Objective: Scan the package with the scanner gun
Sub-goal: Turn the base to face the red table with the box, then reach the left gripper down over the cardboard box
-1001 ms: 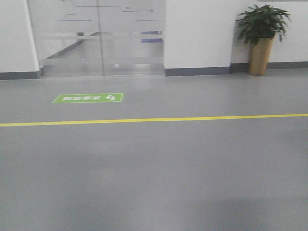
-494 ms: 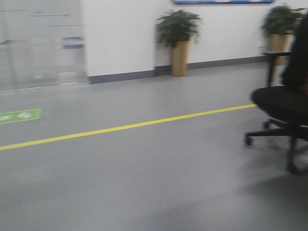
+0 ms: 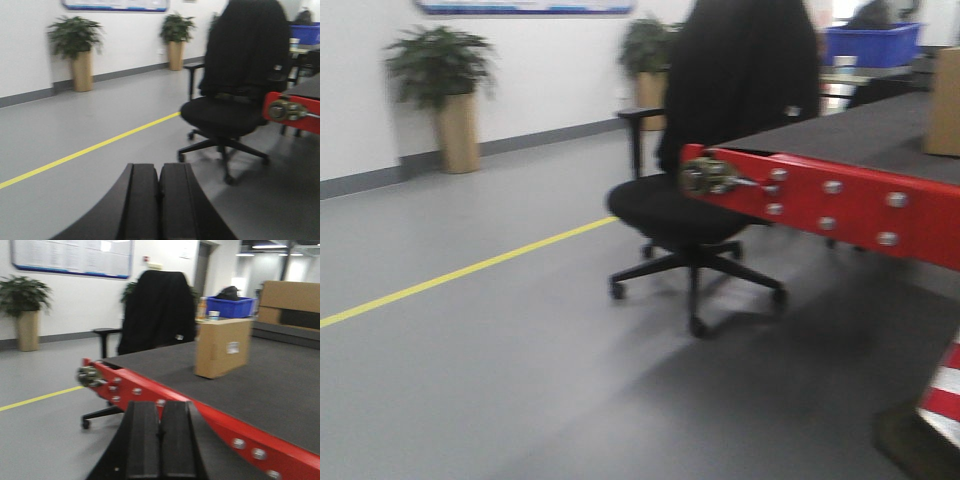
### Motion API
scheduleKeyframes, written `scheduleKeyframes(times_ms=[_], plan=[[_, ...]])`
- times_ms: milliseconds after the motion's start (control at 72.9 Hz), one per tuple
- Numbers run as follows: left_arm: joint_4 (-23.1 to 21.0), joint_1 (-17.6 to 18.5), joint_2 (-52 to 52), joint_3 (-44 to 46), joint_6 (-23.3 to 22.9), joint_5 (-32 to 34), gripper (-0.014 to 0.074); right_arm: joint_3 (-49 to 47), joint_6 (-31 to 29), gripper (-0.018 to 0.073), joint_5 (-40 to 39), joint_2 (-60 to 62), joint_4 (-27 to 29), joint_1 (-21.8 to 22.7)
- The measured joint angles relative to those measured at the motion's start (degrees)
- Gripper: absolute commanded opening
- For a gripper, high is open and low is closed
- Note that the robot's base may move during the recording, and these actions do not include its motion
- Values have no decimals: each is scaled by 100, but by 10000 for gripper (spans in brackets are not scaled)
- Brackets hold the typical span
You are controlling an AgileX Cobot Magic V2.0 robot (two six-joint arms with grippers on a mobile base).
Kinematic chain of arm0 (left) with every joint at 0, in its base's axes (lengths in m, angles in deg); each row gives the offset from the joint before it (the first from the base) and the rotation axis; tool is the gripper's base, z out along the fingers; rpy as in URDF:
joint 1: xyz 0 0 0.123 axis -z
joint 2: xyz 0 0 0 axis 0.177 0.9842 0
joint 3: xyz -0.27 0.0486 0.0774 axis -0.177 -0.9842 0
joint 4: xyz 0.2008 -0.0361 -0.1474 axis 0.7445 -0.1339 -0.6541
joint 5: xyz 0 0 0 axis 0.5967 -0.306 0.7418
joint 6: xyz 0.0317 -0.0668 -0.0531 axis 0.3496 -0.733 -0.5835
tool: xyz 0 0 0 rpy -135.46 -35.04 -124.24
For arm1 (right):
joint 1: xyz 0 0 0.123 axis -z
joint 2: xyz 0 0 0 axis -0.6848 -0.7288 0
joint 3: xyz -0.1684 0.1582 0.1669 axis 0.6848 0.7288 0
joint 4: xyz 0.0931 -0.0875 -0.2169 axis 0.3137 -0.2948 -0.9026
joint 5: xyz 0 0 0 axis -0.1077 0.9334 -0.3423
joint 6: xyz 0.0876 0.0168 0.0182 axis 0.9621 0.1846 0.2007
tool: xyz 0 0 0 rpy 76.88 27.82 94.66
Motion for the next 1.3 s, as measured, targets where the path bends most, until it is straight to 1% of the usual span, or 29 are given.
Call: scheduleKeyframes(times_ms=[1303], plan=[[0,0,0,0,0,0,-101,0,0,-169,0,0,0,-34]])
